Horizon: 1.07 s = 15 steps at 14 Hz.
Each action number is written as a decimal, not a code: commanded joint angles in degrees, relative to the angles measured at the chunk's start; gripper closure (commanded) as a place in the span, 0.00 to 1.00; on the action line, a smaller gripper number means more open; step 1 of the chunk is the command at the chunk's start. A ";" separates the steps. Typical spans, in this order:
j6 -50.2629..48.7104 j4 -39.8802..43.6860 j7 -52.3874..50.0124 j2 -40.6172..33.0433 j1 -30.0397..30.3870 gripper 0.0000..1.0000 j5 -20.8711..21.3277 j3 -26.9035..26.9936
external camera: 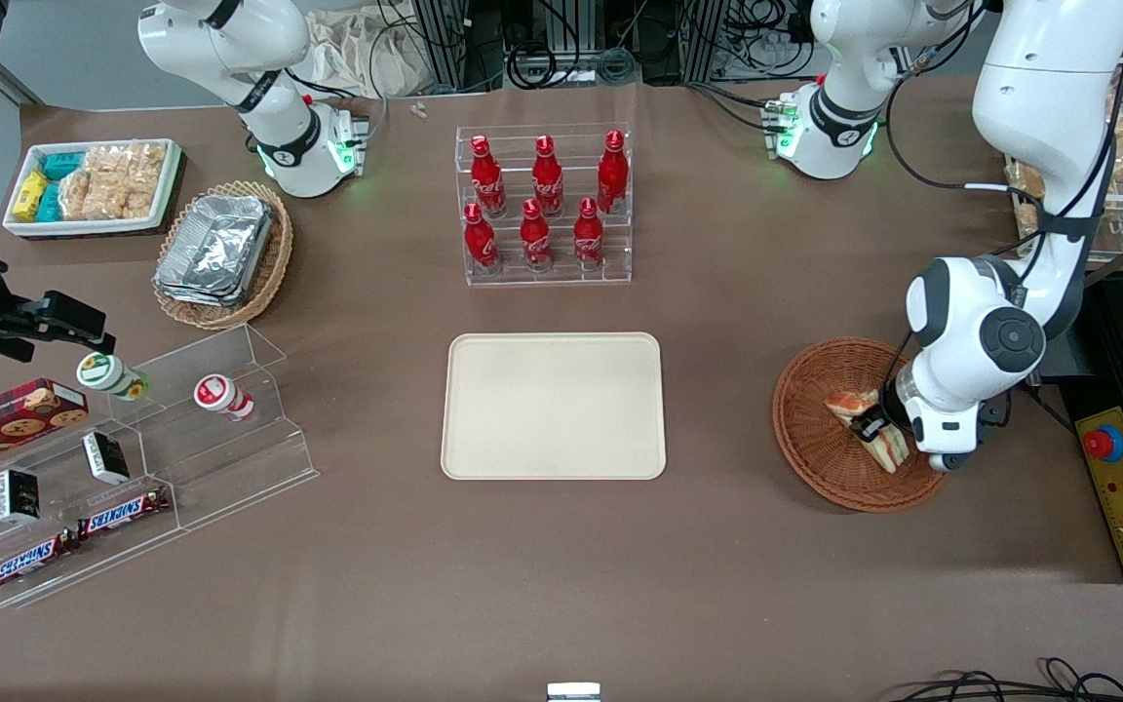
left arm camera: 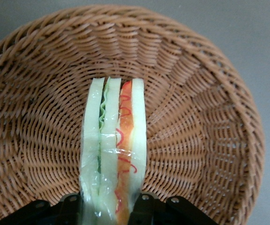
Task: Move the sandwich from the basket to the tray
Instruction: 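Close the left gripper on the sandwich and lift it, then carry the held sandwich with the left gripper over the cream tray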
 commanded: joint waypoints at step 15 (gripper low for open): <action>-38.47 33.46 5.97 -0.38 -7.52 1.00 1.42 -11.05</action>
